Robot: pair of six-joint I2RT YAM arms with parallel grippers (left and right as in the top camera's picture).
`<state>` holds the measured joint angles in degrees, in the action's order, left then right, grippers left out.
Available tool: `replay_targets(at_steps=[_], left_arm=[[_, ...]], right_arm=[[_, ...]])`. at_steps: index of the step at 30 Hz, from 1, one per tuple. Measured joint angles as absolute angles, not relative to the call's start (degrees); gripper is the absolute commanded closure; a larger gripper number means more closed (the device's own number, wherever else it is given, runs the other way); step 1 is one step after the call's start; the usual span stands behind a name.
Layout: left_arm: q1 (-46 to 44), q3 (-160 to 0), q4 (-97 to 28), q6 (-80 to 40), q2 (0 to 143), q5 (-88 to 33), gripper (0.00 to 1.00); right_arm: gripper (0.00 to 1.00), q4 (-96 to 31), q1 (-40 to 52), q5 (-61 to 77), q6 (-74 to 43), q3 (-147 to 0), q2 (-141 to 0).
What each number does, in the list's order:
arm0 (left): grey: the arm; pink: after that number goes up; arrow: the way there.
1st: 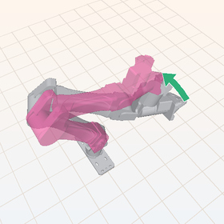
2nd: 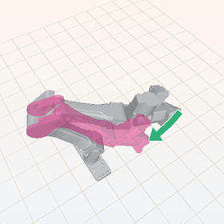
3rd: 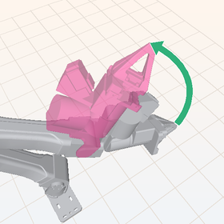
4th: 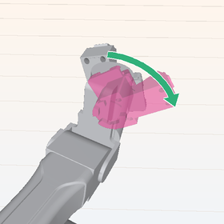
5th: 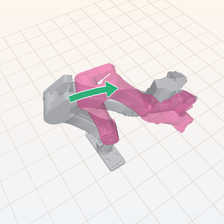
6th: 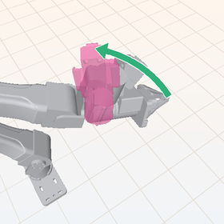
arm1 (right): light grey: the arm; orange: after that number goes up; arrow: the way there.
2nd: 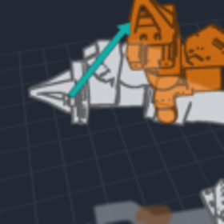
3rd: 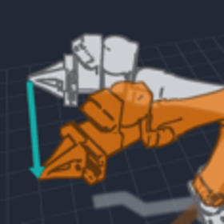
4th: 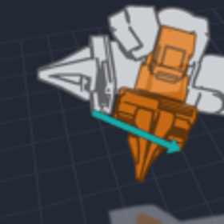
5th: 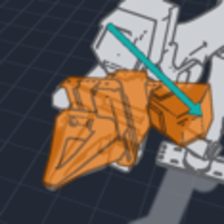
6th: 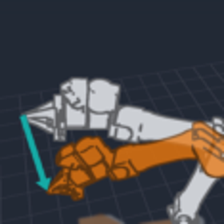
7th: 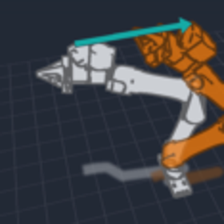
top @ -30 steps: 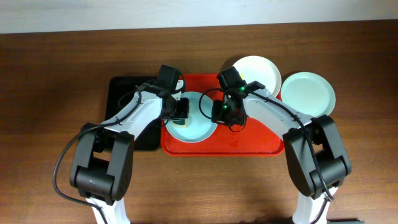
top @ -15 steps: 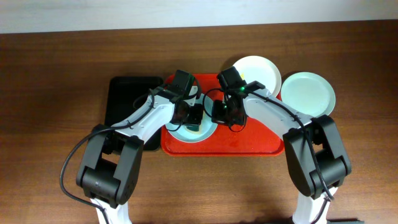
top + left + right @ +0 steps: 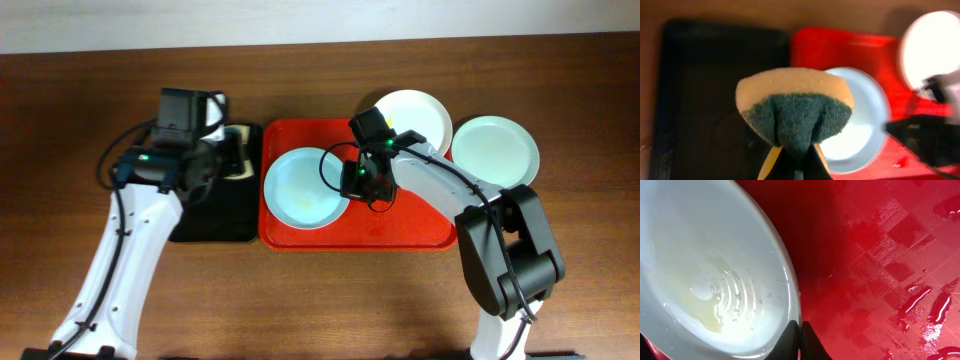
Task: Clean dirty plates on tray and stack at the side
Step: 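Lift the sponge with the left gripper back over the black tray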
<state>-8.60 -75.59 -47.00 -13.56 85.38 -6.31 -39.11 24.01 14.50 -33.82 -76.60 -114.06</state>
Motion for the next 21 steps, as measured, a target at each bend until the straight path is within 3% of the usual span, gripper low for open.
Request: replay_targets(at_steps=[21], left_arm=[[-5.5,-70.72,-43.24,-11.55,110.8,4.62,1.0]], right_arm=[[0.95,-39.11,24.01,14.5,-33.76,-76.6,-114.08]])
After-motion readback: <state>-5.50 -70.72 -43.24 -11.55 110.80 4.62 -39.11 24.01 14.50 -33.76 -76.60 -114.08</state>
